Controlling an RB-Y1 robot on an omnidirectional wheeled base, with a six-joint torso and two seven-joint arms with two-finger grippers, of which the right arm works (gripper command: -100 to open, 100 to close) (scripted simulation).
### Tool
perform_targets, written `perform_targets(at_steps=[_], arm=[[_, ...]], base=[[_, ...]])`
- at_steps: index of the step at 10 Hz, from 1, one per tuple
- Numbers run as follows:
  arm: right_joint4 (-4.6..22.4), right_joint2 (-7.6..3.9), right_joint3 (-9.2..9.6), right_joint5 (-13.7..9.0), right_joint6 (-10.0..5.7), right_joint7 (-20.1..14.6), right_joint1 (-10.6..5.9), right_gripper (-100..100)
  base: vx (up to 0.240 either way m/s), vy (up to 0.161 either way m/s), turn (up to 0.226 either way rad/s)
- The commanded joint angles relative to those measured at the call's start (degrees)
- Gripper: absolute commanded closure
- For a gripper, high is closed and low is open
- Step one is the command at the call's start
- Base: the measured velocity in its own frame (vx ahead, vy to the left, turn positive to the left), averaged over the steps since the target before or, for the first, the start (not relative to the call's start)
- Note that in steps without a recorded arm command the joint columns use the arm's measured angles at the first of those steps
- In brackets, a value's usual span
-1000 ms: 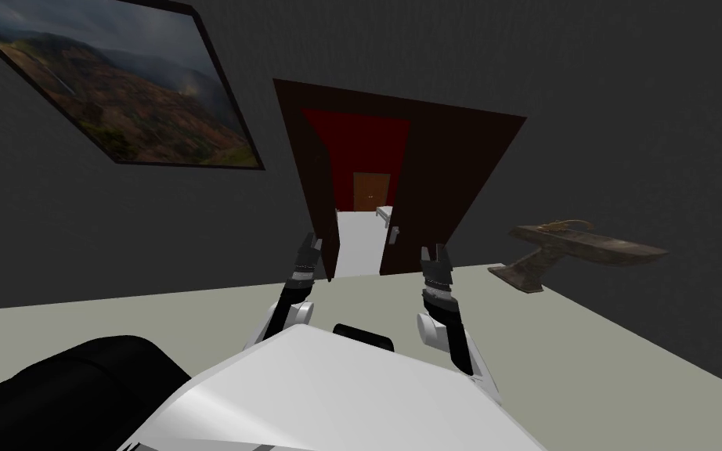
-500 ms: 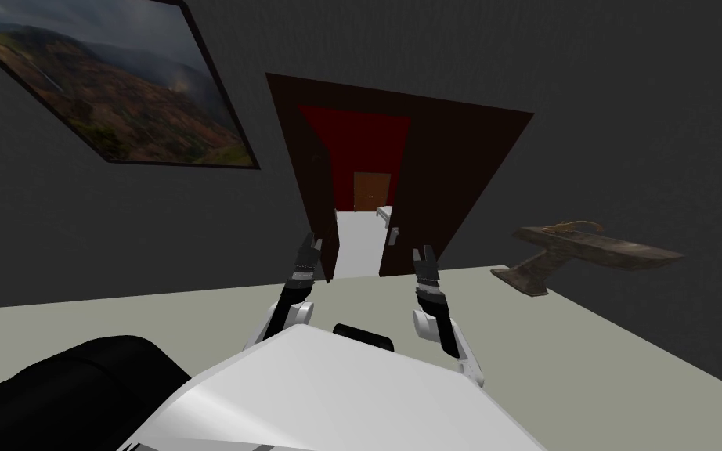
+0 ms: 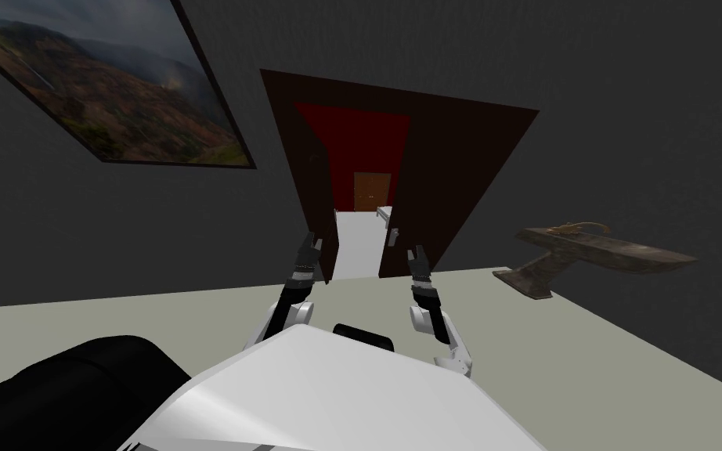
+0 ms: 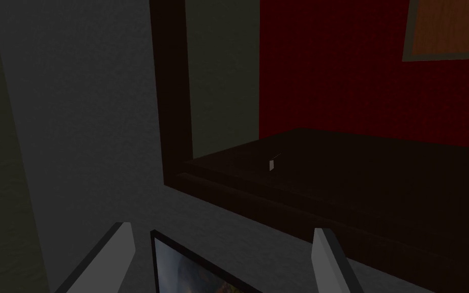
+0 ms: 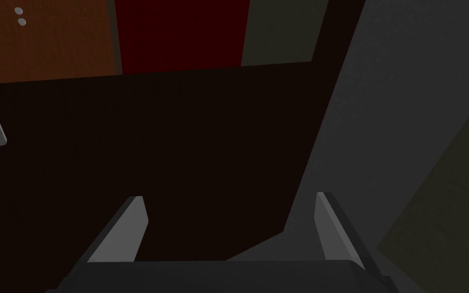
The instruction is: Push the door open
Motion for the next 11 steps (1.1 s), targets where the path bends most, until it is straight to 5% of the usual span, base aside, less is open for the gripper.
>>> perform_targets(at_steps=[1,4,9,11], arm=[[2.9,-0.84,-0.27,0.5,0.33,-1.5,-2.18,-100],[7.3,-1.33,-0.33,1.0,0.54,-2.6,-4.02,-100],[15.7,-2.78,-0.49,2.6,1.18,-6.0,-9.54,-100],[17.2,-2.78,-0.49,2.6,1.18,-6.0,-9.54,-100]], base=[[0.054,-0.040,0.015],[0.049,-0.035,0.013],[0.047,-0.032,0.015],[0.036,-0.025,0.003]])
